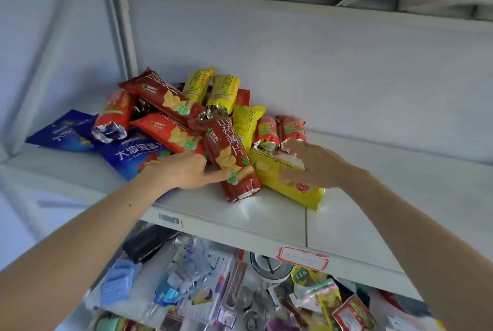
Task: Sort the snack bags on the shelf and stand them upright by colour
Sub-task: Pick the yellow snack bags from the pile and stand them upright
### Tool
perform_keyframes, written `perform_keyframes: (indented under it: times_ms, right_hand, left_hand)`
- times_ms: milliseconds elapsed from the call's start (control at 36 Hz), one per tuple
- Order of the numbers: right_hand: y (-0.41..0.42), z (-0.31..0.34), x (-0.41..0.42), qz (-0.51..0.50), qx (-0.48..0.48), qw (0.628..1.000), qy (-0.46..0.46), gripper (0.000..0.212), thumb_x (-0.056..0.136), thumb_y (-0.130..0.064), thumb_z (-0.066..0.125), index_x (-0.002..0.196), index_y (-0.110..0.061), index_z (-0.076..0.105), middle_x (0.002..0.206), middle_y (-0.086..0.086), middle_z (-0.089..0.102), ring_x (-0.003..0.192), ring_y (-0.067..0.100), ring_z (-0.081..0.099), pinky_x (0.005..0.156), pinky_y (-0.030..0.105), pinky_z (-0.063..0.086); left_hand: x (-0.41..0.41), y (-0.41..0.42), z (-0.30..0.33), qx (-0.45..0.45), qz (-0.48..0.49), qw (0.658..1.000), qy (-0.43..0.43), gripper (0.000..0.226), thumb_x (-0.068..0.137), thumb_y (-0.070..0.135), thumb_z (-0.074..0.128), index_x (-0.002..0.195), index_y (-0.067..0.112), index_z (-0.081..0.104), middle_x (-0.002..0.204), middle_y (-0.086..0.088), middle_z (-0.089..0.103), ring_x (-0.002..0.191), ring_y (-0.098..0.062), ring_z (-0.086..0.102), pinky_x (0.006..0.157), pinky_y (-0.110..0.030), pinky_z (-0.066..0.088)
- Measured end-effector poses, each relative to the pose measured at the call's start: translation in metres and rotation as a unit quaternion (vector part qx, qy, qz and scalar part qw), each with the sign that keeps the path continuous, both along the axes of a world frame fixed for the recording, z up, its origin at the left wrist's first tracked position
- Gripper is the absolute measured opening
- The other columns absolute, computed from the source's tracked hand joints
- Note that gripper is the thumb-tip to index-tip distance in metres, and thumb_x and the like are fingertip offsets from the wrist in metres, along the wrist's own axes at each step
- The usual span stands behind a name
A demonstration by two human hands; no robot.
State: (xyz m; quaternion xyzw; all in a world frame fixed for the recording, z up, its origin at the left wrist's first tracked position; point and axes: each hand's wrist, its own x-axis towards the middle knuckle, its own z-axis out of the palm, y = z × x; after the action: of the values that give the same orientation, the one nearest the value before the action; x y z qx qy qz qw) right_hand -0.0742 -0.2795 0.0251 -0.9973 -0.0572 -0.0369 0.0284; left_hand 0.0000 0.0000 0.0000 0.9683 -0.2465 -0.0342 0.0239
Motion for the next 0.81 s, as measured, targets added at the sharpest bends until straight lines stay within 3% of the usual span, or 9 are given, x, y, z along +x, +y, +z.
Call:
perform_keyframes:
  times_ms: [83,194,306,444,500,556,639,806]
  right_hand:
    - [0.003,-0.007,0.017,-0.022,0.015,0.997,0.077,0.083,0.083,-0.062,0.063,0.148,-0.021,0.03,0.144,0.003,0.047,0.124,0.024,0.05,0.096,0.037,0.043]
    - [0.006,-0.014,0.028,-0.069,0.031,0.987,0.14,0.096,0.08,-0.065,0.064,0.153,-0.02,0.022,0.152,0.003,0.04,0.136,0.024,0.042,0.107,0.035,0.037]
    - [0.005,-0.014,0.027,-0.095,0.031,0.981,0.164,0.087,0.085,-0.062,0.061,0.153,-0.02,0.024,0.15,0.006,0.042,0.133,0.024,0.044,0.093,0.026,0.035]
    - [-0.007,-0.016,0.023,-0.101,0.04,0.984,0.142,0.089,0.079,-0.066,0.065,0.149,-0.022,0.032,0.144,0.008,0.048,0.126,0.025,0.048,0.089,0.027,0.037]
    - [-0.016,-0.015,0.02,-0.114,0.047,0.984,0.127,0.088,0.074,-0.069,0.067,0.143,-0.023,0.038,0.132,0.007,0.055,0.113,0.024,0.054,0.087,0.031,0.044]
    - [-0.027,-0.011,0.013,-0.126,0.068,0.984,0.107,0.084,0.073,-0.065,0.07,0.14,-0.024,0.04,0.124,0.004,0.059,0.102,0.022,0.054,0.086,0.034,0.048]
    - [-0.047,-0.006,-0.002,-0.146,0.097,0.982,0.066,0.081,0.076,-0.057,0.073,0.139,-0.021,0.04,0.121,0.003,0.059,0.099,0.021,0.055,0.084,0.034,0.049]
    - [-0.107,-0.004,-0.048,-0.232,0.197,0.952,-0.027,0.089,0.07,-0.048,0.081,0.142,-0.021,0.035,0.123,0.001,0.057,0.098,0.021,0.055,0.079,0.031,0.045]
  left_hand:
    - [0.008,-0.008,-0.007,-0.044,0.04,0.995,0.083,0.107,0.059,0.094,0.007,0.069,0.006,0.066,0.061,-0.007,0.07,0.059,-0.019,0.068,0.078,-0.035,0.055]
    - [0.017,-0.018,-0.017,-0.188,0.106,0.954,0.208,0.104,0.072,0.09,0.015,0.114,0.006,0.058,0.073,-0.009,0.075,0.065,-0.018,0.073,0.056,-0.024,0.054]
    - [0.018,-0.023,-0.021,-0.322,0.121,0.89,0.3,0.079,0.078,0.082,0.038,0.118,0.016,0.057,0.091,-0.007,0.074,0.069,-0.021,0.072,0.058,-0.028,0.055]
    - [0.017,-0.036,-0.028,-0.436,0.078,0.839,0.316,0.041,0.084,0.053,0.067,0.114,0.027,0.059,0.11,0.001,0.071,0.095,-0.019,0.071,0.084,-0.041,0.059]
    - [0.016,-0.044,-0.025,-0.463,0.059,0.826,0.317,0.038,0.082,0.045,0.073,0.113,0.027,0.061,0.11,0.001,0.072,0.096,-0.019,0.071,0.084,-0.043,0.059]
    - [0.013,-0.054,-0.018,-0.458,0.026,0.835,0.304,0.032,0.083,0.038,0.074,0.111,0.03,0.062,0.109,0.004,0.072,0.096,-0.019,0.07,0.081,-0.041,0.059]
    - [0.01,-0.078,-0.007,-0.445,-0.029,0.849,0.284,0.04,0.083,0.031,0.076,0.119,0.029,0.06,0.112,0.006,0.071,0.1,-0.014,0.068,0.081,-0.039,0.058]
    - [-0.003,-0.144,0.009,-0.46,-0.09,0.856,0.217,0.059,0.074,0.023,0.084,0.124,0.023,0.052,0.123,0.007,0.063,0.112,-0.013,0.06,0.099,-0.037,0.048]
